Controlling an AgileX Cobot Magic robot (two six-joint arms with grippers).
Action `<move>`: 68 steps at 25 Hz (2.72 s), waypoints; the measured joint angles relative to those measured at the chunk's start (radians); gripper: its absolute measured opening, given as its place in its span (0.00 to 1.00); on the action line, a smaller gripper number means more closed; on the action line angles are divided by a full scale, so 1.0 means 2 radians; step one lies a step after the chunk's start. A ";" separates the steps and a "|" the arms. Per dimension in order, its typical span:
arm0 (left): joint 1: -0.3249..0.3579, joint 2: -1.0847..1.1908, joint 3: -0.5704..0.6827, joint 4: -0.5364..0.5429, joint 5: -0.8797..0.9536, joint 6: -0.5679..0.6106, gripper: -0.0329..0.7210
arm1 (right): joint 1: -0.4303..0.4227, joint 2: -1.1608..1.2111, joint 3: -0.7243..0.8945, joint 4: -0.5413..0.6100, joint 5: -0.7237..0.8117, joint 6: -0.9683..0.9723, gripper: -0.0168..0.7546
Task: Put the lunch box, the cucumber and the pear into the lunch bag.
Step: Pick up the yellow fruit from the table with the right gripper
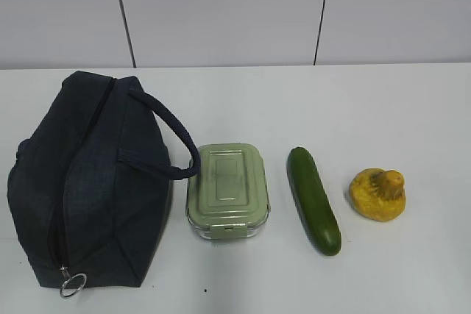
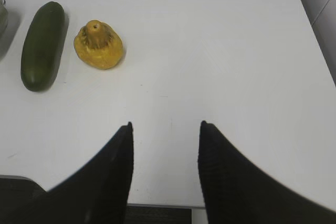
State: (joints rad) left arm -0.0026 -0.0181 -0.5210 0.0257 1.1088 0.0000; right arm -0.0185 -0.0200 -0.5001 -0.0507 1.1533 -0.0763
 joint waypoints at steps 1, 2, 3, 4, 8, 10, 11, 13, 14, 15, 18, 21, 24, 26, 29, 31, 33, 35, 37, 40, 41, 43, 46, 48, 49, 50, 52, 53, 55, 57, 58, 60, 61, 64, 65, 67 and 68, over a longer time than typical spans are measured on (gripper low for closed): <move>0.000 0.000 0.000 0.000 0.000 0.000 0.36 | 0.000 0.000 0.000 0.000 0.000 0.000 0.45; 0.000 0.000 0.000 0.000 0.000 0.000 0.36 | 0.000 0.000 0.000 0.000 0.000 0.000 0.45; 0.000 0.000 0.000 0.000 0.000 0.000 0.36 | 0.000 0.000 0.000 0.000 0.000 0.000 0.45; 0.000 0.000 0.000 0.000 0.000 0.000 0.36 | 0.000 0.000 0.000 0.000 0.000 0.000 0.45; 0.000 0.000 0.000 0.000 0.000 0.000 0.36 | 0.000 0.000 0.000 0.000 0.000 0.000 0.45; 0.000 0.000 0.000 0.000 0.000 0.000 0.36 | 0.000 0.000 0.000 0.000 0.000 0.000 0.45; 0.000 0.000 0.000 0.000 0.000 0.000 0.36 | 0.000 0.000 0.000 0.000 0.000 0.000 0.45; 0.000 0.000 0.000 0.000 0.000 0.000 0.36 | 0.000 0.000 0.000 0.000 0.000 0.000 0.45; 0.000 0.000 0.000 0.000 0.000 0.000 0.36 | 0.000 0.000 0.000 0.000 0.000 0.000 0.45; 0.000 0.000 0.000 0.000 0.000 0.000 0.36 | 0.000 0.000 0.000 0.000 0.000 0.000 0.45; 0.000 0.000 0.000 0.000 -0.001 0.000 0.36 | 0.000 0.000 0.000 0.003 0.000 0.000 0.45; 0.000 0.000 0.000 -0.001 -0.001 0.000 0.36 | 0.000 0.000 -0.006 0.015 -0.011 0.000 0.45; 0.000 0.000 0.000 -0.001 -0.001 0.000 0.36 | 0.000 0.015 -0.031 0.031 -0.035 0.000 0.45; 0.000 0.000 0.000 -0.001 -0.001 0.000 0.36 | 0.000 0.051 -0.048 0.045 -0.037 -0.002 0.48; 0.000 0.000 0.000 -0.001 -0.001 0.000 0.36 | 0.001 0.124 -0.066 0.085 -0.040 -0.016 0.54; 0.000 0.000 0.000 -0.001 -0.001 0.000 0.36 | 0.008 0.171 -0.077 0.105 -0.041 -0.022 0.58; 0.000 0.000 0.000 -0.001 -0.001 0.000 0.36 | 0.013 0.222 -0.095 0.109 -0.041 -0.025 0.60; 0.000 0.000 0.000 -0.001 -0.001 0.000 0.36 | 0.013 0.268 -0.114 0.110 -0.040 -0.029 0.62; 0.000 0.000 0.000 -0.001 -0.001 0.000 0.36 | 0.017 0.314 -0.139 0.111 -0.040 -0.031 0.66; 0.000 0.000 0.000 -0.001 -0.001 0.000 0.36 | 0.025 0.377 -0.177 0.112 -0.034 -0.045 0.75; 0.000 0.000 0.000 -0.001 -0.001 0.000 0.36 | 0.026 0.395 -0.189 0.112 -0.033 -0.050 0.76; 0.000 0.000 0.000 -0.001 -0.001 0.000 0.36 | 0.026 0.435 -0.214 0.112 -0.026 -0.061 0.77; 0.000 0.000 0.000 -0.001 -0.001 0.000 0.36 | 0.026 0.488 -0.248 0.112 -0.018 -0.075 0.77; 0.000 0.000 0.000 -0.001 -0.001 0.000 0.36 | 0.026 0.520 -0.271 0.112 -0.013 -0.077 0.77; 0.000 0.000 0.000 -0.001 -0.001 0.000 0.36 | 0.026 0.537 -0.283 0.112 -0.010 -0.077 0.77; 0.000 0.000 0.000 -0.001 -0.001 0.000 0.36 | 0.026 0.555 -0.295 0.114 -0.007 -0.077 0.77; 0.000 0.000 0.000 -0.001 -0.001 0.000 0.36 | 0.026 0.589 -0.316 0.118 0.001 -0.078 0.77; 0.000 0.000 0.000 -0.001 -0.001 0.000 0.36 | 0.026 0.606 -0.327 0.122 0.005 -0.078 0.77; 0.000 0.000 0.000 -0.001 -0.001 0.000 0.36 | 0.027 0.638 -0.344 0.132 0.011 -0.078 0.77; 0.000 0.000 0.000 -0.001 -0.001 0.000 0.36 | 0.032 0.670 -0.359 0.135 0.011 -0.078 0.77; 0.000 0.000 0.000 -0.001 -0.001 0.000 0.36 | 0.038 0.682 -0.365 0.135 0.011 -0.079 0.77; 0.000 0.000 0.000 -0.001 -0.001 0.000 0.36 | 0.051 0.713 -0.376 0.135 0.012 -0.079 0.77; 0.000 0.000 0.000 -0.001 -0.001 0.000 0.36 | 0.057 0.728 -0.380 0.135 0.012 -0.079 0.77; 0.000 0.000 0.000 -0.001 -0.001 0.000 0.36 | 0.081 0.767 -0.392 0.118 0.012 -0.075 0.77; 0.000 0.000 0.000 -0.001 -0.001 0.000 0.36 | 0.089 0.780 -0.396 0.105 0.012 -0.068 0.77; 0.000 0.000 0.000 -0.001 -0.001 0.000 0.36 | 0.098 0.805 -0.402 0.085 0.010 -0.057 0.77; 0.000 0.000 0.000 -0.001 -0.001 0.000 0.36 | 0.099 0.815 -0.403 0.080 0.007 -0.052 0.77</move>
State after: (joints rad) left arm -0.0026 -0.0181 -0.5210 0.0247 1.1077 0.0000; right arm 0.1795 1.6106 -1.3062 0.1089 1.1678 -0.1796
